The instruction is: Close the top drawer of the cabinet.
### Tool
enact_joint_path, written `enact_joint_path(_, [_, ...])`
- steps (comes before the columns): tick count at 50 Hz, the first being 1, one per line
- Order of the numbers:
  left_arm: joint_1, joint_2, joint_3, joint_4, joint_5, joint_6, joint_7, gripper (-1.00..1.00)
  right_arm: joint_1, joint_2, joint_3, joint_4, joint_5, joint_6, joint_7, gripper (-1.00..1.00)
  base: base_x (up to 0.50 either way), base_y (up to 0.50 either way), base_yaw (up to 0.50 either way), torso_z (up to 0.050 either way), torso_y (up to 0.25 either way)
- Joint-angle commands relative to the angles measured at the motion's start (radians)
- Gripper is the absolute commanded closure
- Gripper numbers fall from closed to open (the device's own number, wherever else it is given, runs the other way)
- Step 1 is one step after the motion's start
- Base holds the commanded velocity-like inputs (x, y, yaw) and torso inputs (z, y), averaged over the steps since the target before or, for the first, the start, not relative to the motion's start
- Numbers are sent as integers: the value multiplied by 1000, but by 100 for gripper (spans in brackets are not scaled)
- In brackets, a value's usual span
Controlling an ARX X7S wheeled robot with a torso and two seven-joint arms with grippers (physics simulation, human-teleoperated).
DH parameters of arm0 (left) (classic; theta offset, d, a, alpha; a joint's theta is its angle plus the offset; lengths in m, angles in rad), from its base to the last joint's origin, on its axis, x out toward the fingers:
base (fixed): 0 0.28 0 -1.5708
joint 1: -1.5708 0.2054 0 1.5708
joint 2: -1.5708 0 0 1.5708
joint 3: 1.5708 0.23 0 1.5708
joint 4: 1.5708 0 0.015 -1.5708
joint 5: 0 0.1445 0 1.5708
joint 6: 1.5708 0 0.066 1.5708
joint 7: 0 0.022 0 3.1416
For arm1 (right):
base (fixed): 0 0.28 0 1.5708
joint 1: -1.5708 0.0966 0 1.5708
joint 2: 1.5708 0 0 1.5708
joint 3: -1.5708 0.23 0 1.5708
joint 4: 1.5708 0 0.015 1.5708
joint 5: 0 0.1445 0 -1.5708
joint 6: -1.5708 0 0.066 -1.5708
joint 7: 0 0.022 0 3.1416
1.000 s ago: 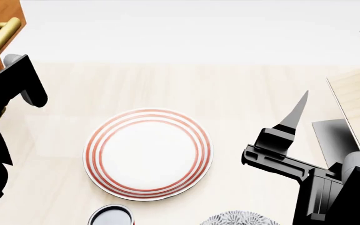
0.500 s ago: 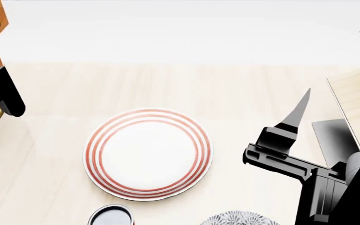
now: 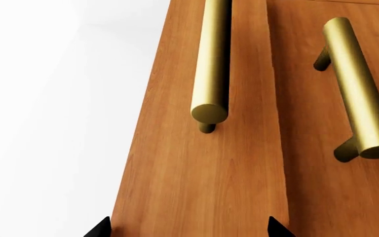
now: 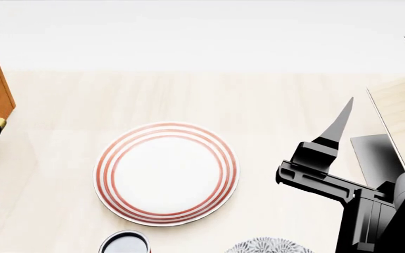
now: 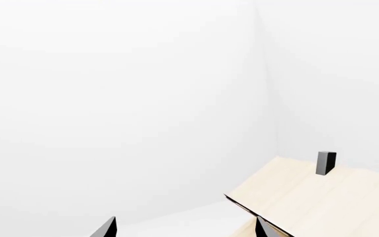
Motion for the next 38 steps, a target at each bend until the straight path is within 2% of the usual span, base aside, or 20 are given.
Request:
enact_joint_path(1, [45,-64,-47,-9,-70,-24,35,-100,1,9,1,-6,9,2,5,-100,0,0,0,0,0])
enact_joint_path(15, [-7,-100,-52,-77,-74,1,56,-100,-4,20,6,-25,21,14,17,-100,1,1,1,0,0])
enact_joint_path(31, [61,-186,-125,8,-100,-52,49,-100,-5,28,-9,-25,23,13,24,-100,2,6,8,0,0])
enact_joint_path(38, [67,-186,-127,14,-98,-56,44,-100,-1,32,-13,-22,26,13,25,-100,0,5,10,0,0])
